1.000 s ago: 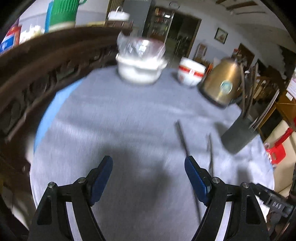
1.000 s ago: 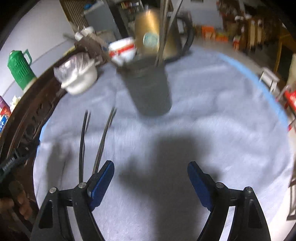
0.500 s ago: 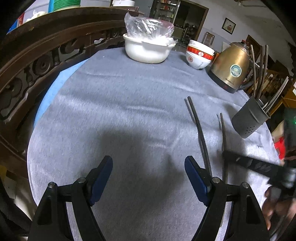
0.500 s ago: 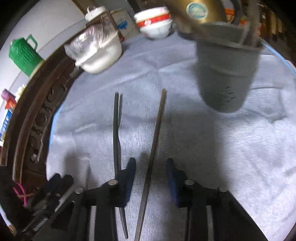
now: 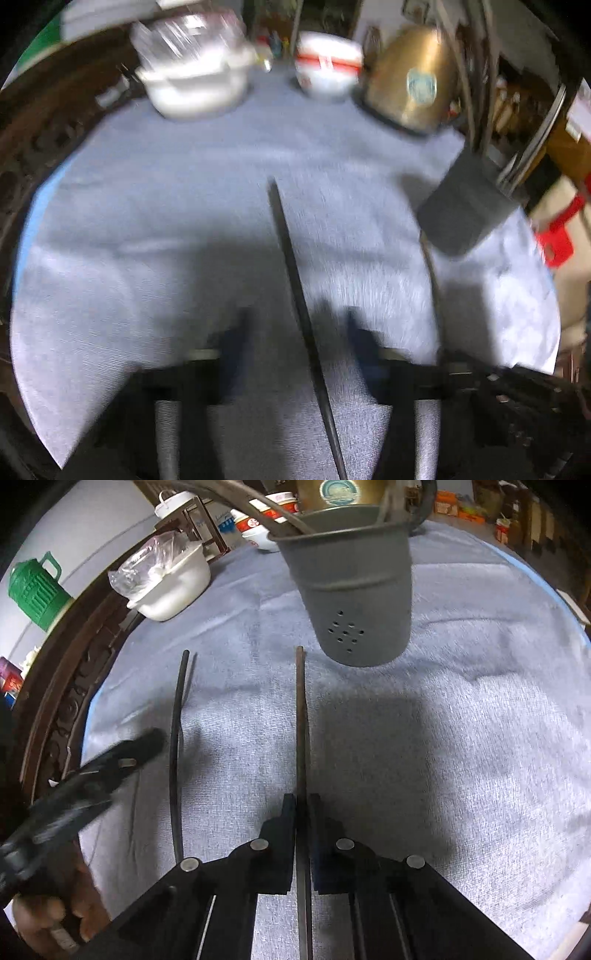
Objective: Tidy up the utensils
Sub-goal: 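Move both open tools back over the remaining chopsticks, then close the right tool on a chopstick while the left tool closes on another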
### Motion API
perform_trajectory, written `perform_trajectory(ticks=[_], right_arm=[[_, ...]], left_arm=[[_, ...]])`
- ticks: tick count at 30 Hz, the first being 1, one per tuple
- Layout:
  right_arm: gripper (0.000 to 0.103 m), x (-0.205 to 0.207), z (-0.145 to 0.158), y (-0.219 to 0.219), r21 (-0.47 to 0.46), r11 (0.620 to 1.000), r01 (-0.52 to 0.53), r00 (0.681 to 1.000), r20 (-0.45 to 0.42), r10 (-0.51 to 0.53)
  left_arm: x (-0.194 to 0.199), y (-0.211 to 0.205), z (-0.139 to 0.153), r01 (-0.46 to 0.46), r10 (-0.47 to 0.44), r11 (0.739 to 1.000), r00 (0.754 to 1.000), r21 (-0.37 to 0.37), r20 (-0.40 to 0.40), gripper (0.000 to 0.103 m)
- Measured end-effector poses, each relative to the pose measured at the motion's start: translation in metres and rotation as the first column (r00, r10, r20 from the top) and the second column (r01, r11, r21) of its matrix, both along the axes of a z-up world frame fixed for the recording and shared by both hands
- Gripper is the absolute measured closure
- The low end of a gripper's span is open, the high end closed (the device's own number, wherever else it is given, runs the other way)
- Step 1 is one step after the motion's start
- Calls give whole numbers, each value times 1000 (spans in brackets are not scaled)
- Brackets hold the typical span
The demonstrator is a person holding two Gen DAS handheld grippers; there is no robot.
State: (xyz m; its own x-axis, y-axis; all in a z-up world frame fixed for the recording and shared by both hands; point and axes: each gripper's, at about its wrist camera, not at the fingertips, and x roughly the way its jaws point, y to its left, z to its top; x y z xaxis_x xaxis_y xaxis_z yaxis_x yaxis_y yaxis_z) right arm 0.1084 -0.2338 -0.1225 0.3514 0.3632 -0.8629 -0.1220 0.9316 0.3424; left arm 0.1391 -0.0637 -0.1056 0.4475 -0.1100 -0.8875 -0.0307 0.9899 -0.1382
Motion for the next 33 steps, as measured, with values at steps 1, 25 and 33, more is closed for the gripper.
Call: perform_trajectory(ticks=[1, 25, 33], right_arm=[[95, -1, 0, -2, 2, 1000, 0, 1000, 0, 0], [44, -19, 25, 9, -5, 998, -58, 997, 57, 58], [69, 38, 22, 32, -40, 994, -105, 993, -52, 103]], left_arm=[[0, 0, -5, 16, -16, 1000, 1000, -19, -18, 94], [-57, 50, 14, -57, 60, 987, 998, -149, 13, 56], [1, 42, 22, 10, -16, 997, 997, -76, -79, 57]])
